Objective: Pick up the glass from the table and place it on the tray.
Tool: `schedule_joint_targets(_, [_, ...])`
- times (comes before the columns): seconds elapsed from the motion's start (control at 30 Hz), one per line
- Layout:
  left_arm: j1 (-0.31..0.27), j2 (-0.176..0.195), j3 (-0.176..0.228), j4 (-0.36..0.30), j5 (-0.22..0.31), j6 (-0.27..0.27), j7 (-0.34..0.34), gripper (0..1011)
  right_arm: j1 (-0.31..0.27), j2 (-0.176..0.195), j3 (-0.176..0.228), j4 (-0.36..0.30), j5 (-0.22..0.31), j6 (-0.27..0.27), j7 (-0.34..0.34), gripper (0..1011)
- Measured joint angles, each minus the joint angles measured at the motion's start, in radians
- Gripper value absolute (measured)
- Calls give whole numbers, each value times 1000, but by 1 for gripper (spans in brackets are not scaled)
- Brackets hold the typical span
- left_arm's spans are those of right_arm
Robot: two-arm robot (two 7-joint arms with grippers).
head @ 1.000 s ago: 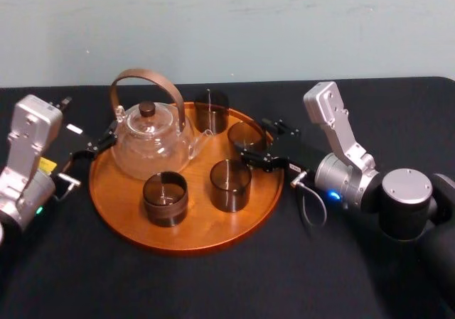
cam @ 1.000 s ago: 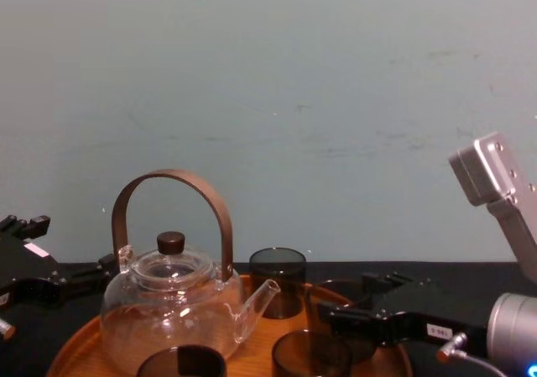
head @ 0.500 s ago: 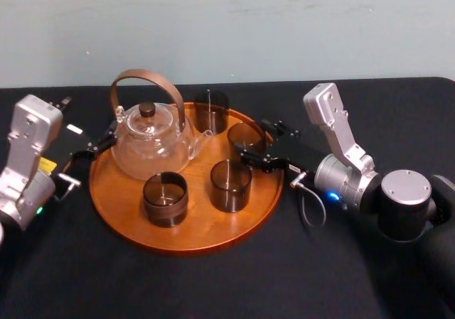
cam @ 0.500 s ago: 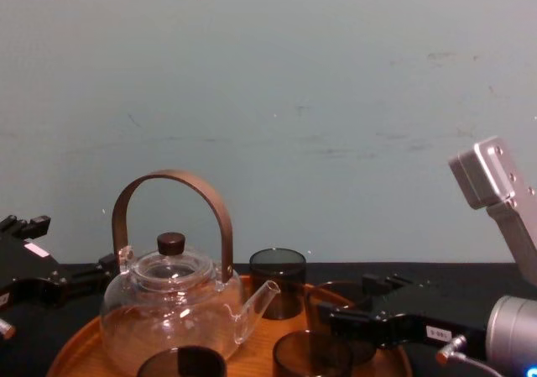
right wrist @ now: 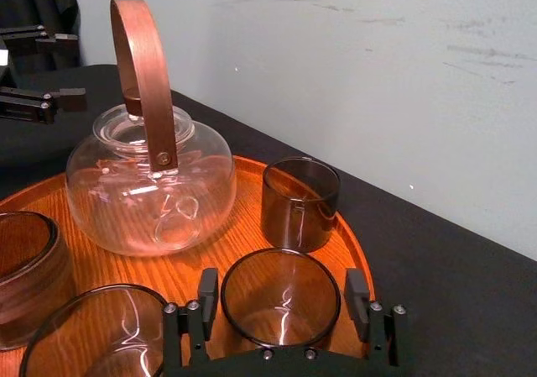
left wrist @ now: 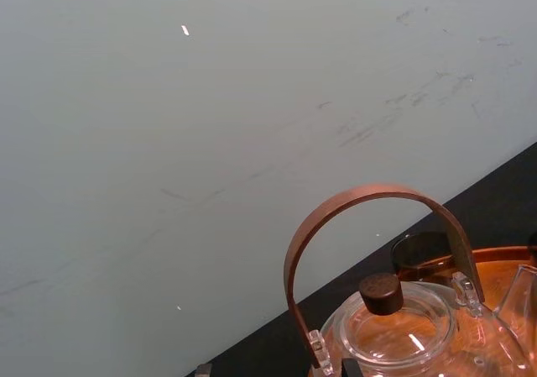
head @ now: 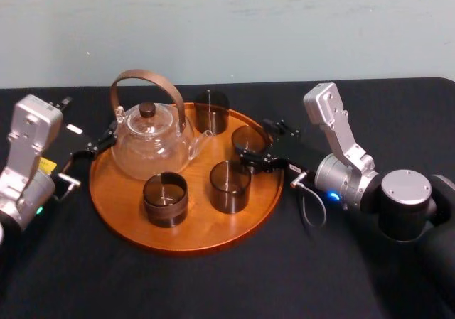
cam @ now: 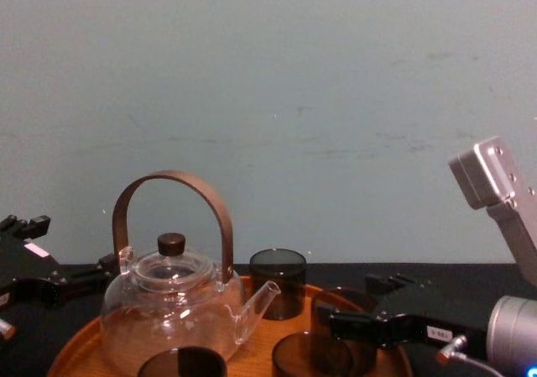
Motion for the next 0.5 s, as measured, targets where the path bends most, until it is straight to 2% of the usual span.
schedule_joint_targets(0.07, [0,0,0,0,0,0,0,1001,0,0,0,0,0,0,0,1002])
schedule_joint_targets(0.5, [0,0,0,0,0,0,0,1002,-12,12,6,-26,5,11,6,1000])
